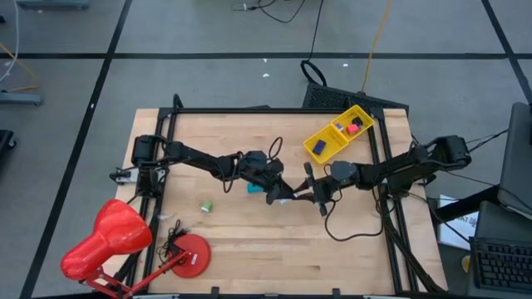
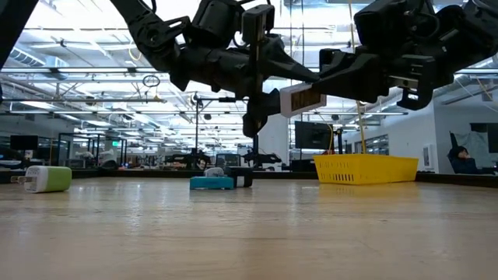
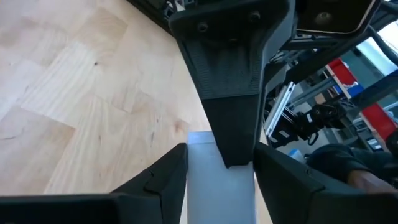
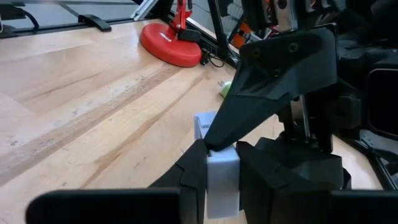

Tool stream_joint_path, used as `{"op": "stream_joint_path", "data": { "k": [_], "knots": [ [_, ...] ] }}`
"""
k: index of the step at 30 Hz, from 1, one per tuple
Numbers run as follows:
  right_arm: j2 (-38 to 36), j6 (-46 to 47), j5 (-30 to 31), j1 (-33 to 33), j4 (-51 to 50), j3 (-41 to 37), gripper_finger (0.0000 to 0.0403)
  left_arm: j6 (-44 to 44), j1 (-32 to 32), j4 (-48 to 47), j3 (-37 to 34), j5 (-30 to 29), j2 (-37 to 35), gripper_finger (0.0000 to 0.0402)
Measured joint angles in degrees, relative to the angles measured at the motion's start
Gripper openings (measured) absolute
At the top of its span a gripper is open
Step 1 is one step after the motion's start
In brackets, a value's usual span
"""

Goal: Pick & Place Office items
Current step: Put the white digital clock into the bottom yellow basket

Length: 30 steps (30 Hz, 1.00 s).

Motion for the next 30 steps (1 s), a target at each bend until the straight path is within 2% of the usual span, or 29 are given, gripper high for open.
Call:
{"op": "stream_joint_path", "data": {
  "k": [4,8,10,16,21,25,30],
  "knots": [
    [-0.6,0.5,0.2,-0.3,0.0,0.0,0.0051,1.0,1.0,-0.5,-0.1,1.4,-1.0,0.0170],
    [-2.5,1.0,3.2,-2.2,-0.7,0.3,0.0051,0.8,4.6,-7.5,0.1,7.5,-5.7,0.0172],
    [-3.9,2.0,3.4,-3.9,-3.8,0.0,0.0051,4.0,5.6,-12.5,-0.2,7.5,-9.5,0.0178],
    [-10.8,7.4,3.4,-8.6,-11.2,-0.6,0.0051,15.8,4.4,-23.3,-1.8,-6.3,-21.4,0.0190],
    [-15.6,9.9,4.6,-14.6,-13.8,-2.4,0.0051,19.5,-0.7,-23.4,-6.1,-18.2,-28.5,0.0190],
    [-17.7,12.2,11.1,-19.5,-17.3,-3.8,0.0051,19.1,-5.0,-19.7,-12.3,-28.6,-30.9,0.0178],
    [-19.1,16.3,22.4,-24.9,-17.7,-5.8,0.0051,16.0,-9.0,-12.5,-20.2,-32.7,-31.8,0.0160]
  ]
}}
